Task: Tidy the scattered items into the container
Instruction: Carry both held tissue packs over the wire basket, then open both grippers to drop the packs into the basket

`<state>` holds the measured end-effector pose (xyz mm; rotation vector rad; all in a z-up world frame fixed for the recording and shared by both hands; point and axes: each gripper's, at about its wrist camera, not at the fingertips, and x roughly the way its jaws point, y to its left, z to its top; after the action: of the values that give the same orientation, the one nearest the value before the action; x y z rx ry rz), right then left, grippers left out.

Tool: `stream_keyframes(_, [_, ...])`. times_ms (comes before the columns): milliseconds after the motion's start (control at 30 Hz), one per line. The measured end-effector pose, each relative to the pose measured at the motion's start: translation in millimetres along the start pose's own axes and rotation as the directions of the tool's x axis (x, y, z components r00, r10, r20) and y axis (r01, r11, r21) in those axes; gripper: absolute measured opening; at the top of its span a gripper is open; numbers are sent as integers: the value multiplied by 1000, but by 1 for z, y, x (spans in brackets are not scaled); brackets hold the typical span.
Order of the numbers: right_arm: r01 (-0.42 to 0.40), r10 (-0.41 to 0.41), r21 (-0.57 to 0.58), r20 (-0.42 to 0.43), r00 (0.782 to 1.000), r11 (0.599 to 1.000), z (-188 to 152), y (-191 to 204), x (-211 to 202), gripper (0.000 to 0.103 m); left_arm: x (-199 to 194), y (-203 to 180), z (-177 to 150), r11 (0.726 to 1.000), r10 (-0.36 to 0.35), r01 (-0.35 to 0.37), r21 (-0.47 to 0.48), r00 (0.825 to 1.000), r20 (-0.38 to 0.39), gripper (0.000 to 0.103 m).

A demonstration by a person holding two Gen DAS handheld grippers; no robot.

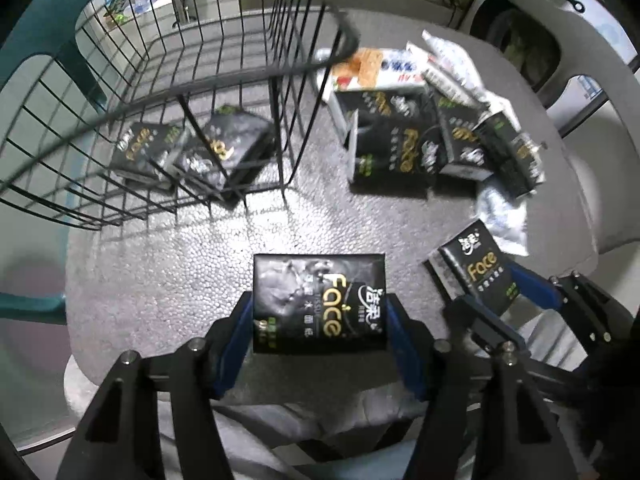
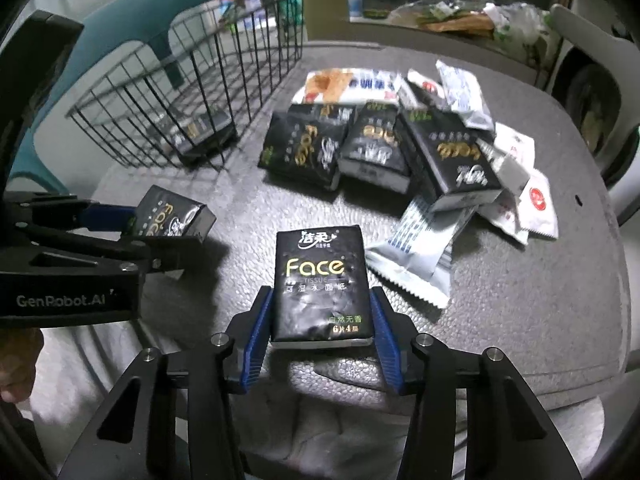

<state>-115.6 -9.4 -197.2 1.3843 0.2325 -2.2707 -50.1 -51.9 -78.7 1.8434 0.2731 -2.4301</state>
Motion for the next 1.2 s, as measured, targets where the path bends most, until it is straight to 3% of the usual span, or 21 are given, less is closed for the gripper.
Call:
stream_keyframes(133, [-15, 15, 3, 36, 999, 1000, 10, 0, -18, 47, -38, 9, 2, 1000, -28, 29, -10, 998, 52, 68])
stream_keyframes(267, [-34, 33, 10, 65, 997, 999, 21, 1, -34, 47, -61, -31, 21, 999, -43, 45, -18, 993, 107, 68])
stream_keyframes(467, [-68, 73, -35, 184, 980, 997, 65, 16, -76, 47, -98, 5, 58, 998, -20, 34, -61, 978, 205, 68])
stream_keyframes(633, [-87, 122, -157, 231, 965, 984, 106, 55, -82, 47, -93, 35, 80, 994, 23, -6, -106, 986, 167, 68])
stream_keyframes(800, [-83, 121, -221, 167, 979, 972, 132, 83, -49, 47, -73, 55, 90, 989, 39, -20, -149, 991, 125, 68])
stream_keyframes(967, [-87, 114, -214, 116, 987, 973, 136, 90, -31, 48, -60, 65, 95, 986, 30, -12, -169, 994, 101, 68])
stream_keyframes(1133, [-75, 103, -196, 135, 985, 978, 133, 86, -32, 48, -55, 67, 92, 985, 54, -37, -171, 994, 95, 69])
stream_keyframes(1200, [-84, 111, -185, 139, 984, 979, 133, 82, -34, 54, -55, 68, 91, 985, 31, -14, -174, 995, 94, 69])
